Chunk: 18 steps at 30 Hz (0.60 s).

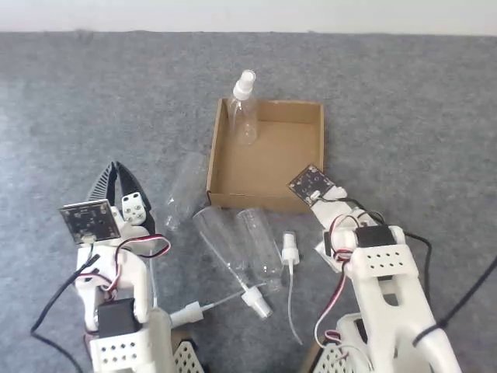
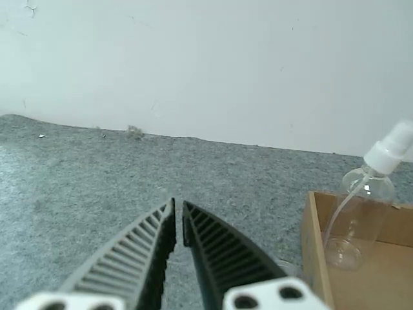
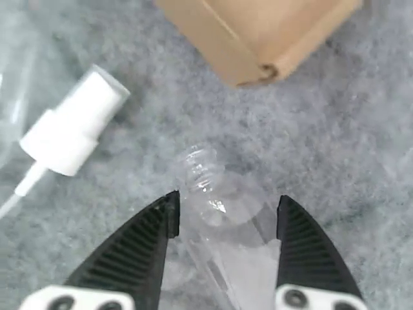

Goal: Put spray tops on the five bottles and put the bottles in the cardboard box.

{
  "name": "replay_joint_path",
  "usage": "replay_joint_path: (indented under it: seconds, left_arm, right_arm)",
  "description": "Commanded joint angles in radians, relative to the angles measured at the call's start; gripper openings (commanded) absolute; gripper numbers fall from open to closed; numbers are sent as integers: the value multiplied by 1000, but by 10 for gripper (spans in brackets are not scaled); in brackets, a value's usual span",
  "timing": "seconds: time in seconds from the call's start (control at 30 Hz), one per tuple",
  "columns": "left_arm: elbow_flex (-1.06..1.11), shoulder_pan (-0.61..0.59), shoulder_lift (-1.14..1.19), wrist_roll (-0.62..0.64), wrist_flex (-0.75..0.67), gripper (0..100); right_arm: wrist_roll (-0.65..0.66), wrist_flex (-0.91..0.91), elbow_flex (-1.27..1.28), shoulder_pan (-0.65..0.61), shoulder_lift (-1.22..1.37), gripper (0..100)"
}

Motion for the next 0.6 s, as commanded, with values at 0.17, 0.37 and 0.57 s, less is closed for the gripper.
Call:
replay_joint_path:
  seconds: [0.17, 0.37, 0.57]
  left_arm:
    - [-7, -8, -20, -8, -31, 16]
    - [-7, -8, -20, -8, -31, 16]
    - [-7, -8, -20, -8, -31, 16]
  right_arm:
    - [-12, 246, -218, -82, -24, 322]
    - [3, 278, -249, -128, -24, 327]
    - [161, 323, -249, -131, -22, 327]
